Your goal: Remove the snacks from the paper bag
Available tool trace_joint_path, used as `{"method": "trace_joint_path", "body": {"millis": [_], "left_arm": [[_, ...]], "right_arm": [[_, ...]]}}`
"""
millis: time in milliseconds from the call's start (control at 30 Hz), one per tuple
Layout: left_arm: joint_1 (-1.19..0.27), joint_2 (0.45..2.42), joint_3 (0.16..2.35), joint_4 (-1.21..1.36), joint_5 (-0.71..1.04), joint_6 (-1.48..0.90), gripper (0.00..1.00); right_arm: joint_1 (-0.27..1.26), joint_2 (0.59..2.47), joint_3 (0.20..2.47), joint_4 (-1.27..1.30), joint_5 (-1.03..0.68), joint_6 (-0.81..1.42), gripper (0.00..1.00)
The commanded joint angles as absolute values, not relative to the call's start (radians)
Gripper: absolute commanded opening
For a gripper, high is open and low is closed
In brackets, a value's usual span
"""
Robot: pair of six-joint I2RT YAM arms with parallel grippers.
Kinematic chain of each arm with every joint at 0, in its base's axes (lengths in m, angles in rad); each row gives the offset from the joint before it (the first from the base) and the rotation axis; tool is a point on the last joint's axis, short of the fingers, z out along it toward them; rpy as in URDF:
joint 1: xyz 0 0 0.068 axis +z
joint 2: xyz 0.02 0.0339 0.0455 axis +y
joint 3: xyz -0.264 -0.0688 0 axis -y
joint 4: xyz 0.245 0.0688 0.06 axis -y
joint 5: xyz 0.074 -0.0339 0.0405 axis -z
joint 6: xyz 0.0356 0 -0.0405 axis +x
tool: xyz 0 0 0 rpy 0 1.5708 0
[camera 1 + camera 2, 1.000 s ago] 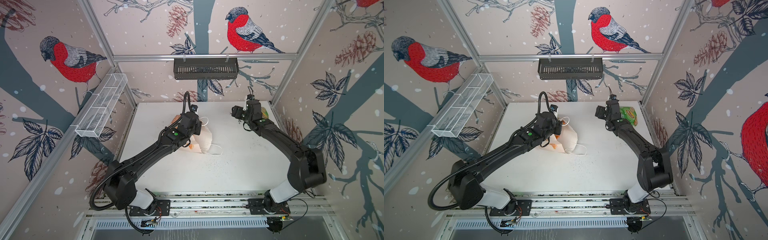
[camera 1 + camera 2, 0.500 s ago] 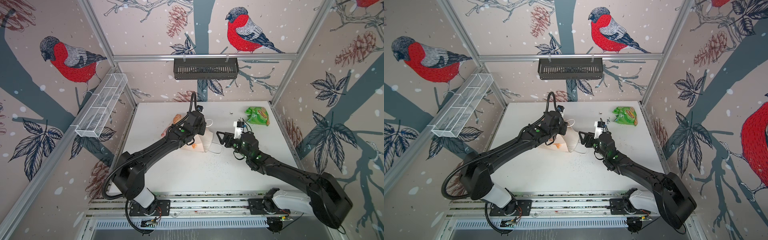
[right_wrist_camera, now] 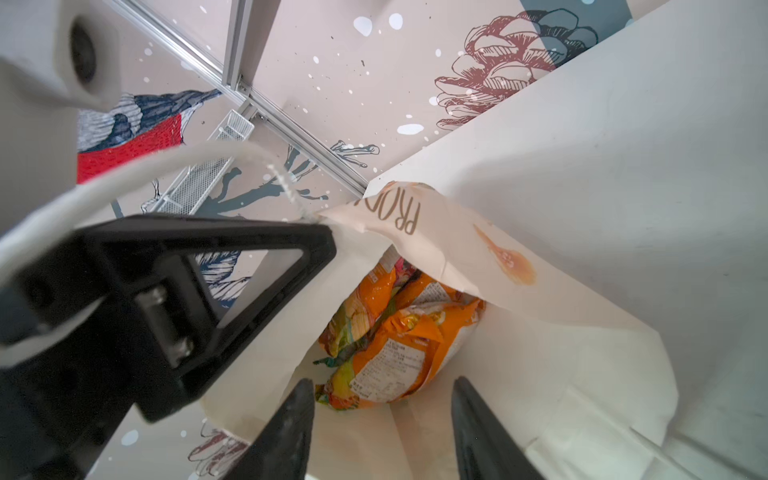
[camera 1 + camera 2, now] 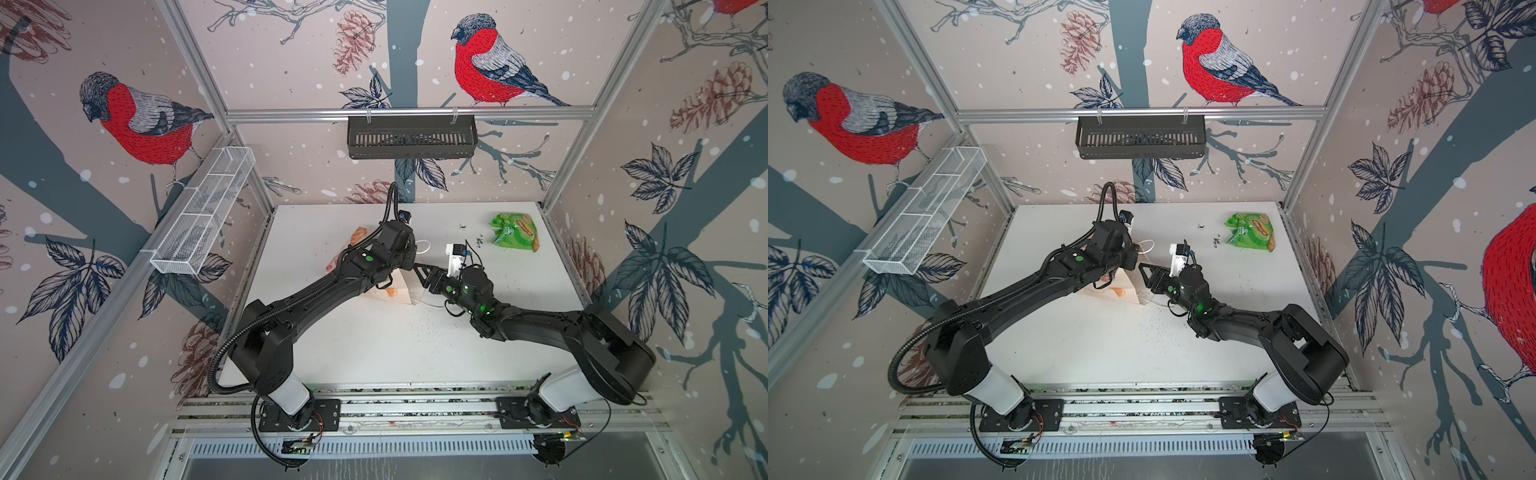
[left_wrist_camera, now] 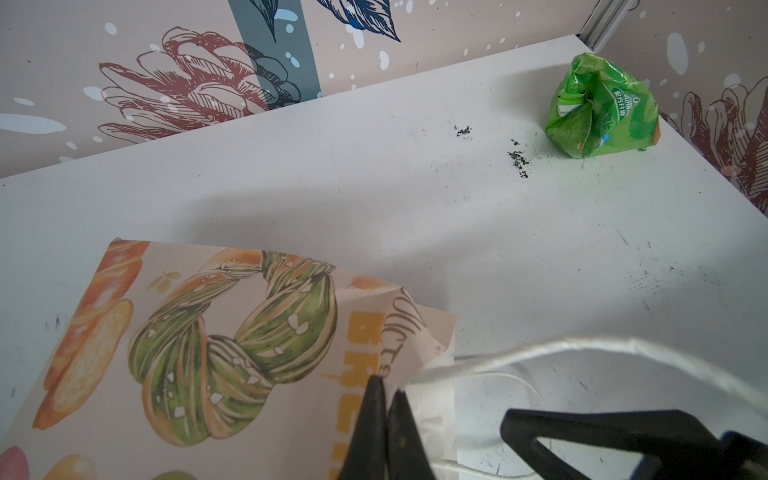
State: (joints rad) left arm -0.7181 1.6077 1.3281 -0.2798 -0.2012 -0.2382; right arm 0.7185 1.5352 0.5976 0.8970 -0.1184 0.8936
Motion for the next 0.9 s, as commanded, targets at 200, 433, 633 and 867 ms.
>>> {"method": "trace_joint_path", "body": {"millis": [200,433,633,867], "left_arm": [[-0.737,1.595,1.347,-0.262,-0.159,-0.246,0.0],[-0.744,1.549,1.308,-0.22,-0.158,-0.248,0.0],[-0.746,1.517,1.276,-0.181,-0.137,-0.245,0.0],[-0.748,1.507,1.264,-0.174,-0.137,-0.247,0.0]], "right_arm": [[0.721,1.618,0.639,1.014,-0.156,0.974,0.52],[0.72,1.649,0.682,0.971,-0.127,0.978,0.5],[0.718,1.678,0.724,0.907,-0.103,0.982,0.51],[0.718,1.726,0.764,0.871,-0.062,0.983,0.52]]}}
